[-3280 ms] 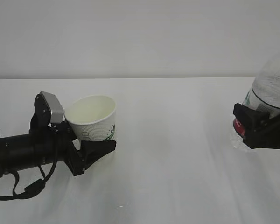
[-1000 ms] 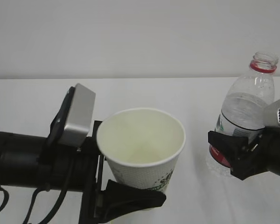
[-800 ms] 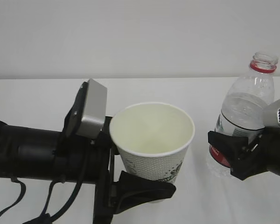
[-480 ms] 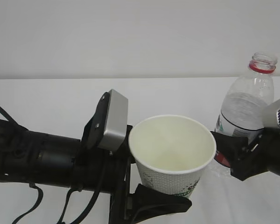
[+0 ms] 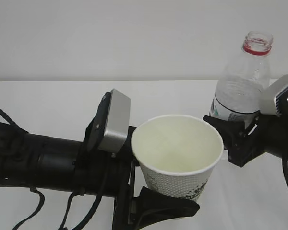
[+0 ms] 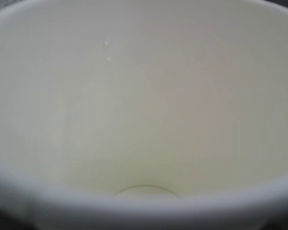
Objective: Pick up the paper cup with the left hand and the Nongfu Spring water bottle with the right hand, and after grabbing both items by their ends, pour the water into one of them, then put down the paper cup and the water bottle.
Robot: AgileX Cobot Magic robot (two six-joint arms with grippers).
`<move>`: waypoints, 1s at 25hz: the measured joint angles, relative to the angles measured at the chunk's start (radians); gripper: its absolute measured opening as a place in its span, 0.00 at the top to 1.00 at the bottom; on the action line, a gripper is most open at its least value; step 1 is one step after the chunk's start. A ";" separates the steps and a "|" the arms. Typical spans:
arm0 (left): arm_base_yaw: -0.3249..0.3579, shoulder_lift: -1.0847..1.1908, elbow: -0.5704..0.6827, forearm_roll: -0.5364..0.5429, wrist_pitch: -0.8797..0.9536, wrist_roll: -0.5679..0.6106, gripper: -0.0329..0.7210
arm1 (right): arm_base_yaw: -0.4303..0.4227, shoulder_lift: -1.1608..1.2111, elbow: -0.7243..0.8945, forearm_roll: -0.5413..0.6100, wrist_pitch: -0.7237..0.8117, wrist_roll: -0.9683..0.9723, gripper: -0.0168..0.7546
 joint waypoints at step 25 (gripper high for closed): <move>0.000 0.000 0.000 -0.060 0.013 0.041 0.23 | 0.000 -0.209 -0.155 -0.267 0.307 -0.090 0.32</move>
